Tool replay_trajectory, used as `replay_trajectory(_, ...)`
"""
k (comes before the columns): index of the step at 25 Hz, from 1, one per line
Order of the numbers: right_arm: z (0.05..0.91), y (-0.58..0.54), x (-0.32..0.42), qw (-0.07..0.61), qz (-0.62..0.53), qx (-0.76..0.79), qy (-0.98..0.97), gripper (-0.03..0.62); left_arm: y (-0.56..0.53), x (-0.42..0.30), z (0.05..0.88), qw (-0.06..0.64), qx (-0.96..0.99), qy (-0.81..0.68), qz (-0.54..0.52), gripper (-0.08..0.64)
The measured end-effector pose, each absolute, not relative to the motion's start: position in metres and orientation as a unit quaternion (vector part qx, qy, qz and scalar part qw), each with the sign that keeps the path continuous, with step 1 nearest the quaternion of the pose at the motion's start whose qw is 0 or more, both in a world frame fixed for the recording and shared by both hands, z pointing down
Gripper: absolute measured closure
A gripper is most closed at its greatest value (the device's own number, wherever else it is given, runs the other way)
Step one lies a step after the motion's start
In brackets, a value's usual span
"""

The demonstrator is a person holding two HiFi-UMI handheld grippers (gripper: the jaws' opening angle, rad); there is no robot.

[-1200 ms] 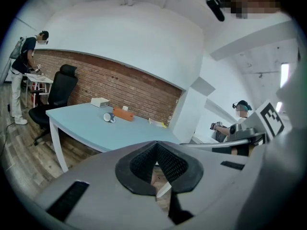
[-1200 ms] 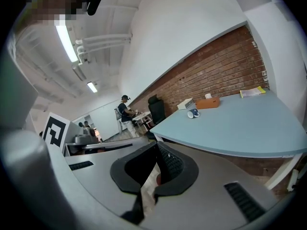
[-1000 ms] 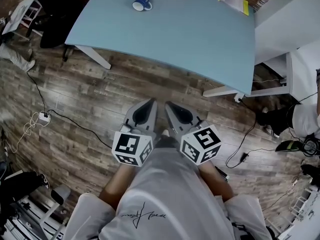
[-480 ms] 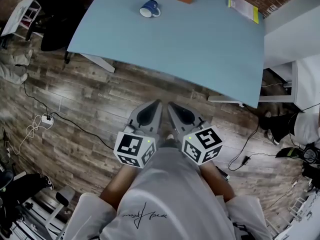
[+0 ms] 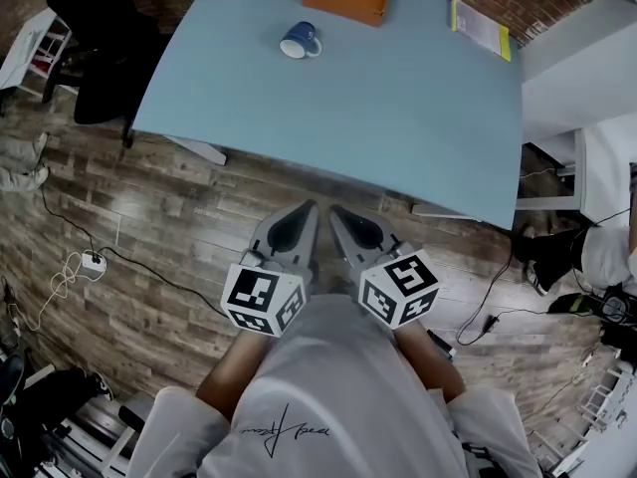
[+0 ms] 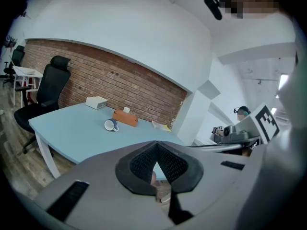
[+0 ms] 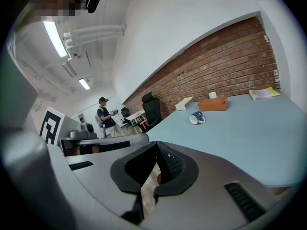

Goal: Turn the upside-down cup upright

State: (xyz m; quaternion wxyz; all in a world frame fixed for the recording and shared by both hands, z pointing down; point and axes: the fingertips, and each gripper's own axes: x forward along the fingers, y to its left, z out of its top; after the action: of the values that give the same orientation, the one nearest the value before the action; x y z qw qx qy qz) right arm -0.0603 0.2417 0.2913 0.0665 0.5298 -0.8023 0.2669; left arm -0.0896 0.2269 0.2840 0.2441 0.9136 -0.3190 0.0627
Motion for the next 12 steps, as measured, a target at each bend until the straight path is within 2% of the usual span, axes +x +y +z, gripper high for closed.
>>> replay_trajectory(12,0.291,0.208,-0.076,0.070,0.260,0.542,-0.796,0.571,0.194,-0.117,0.285,0.259,0.912,-0.315,0.052,0.552)
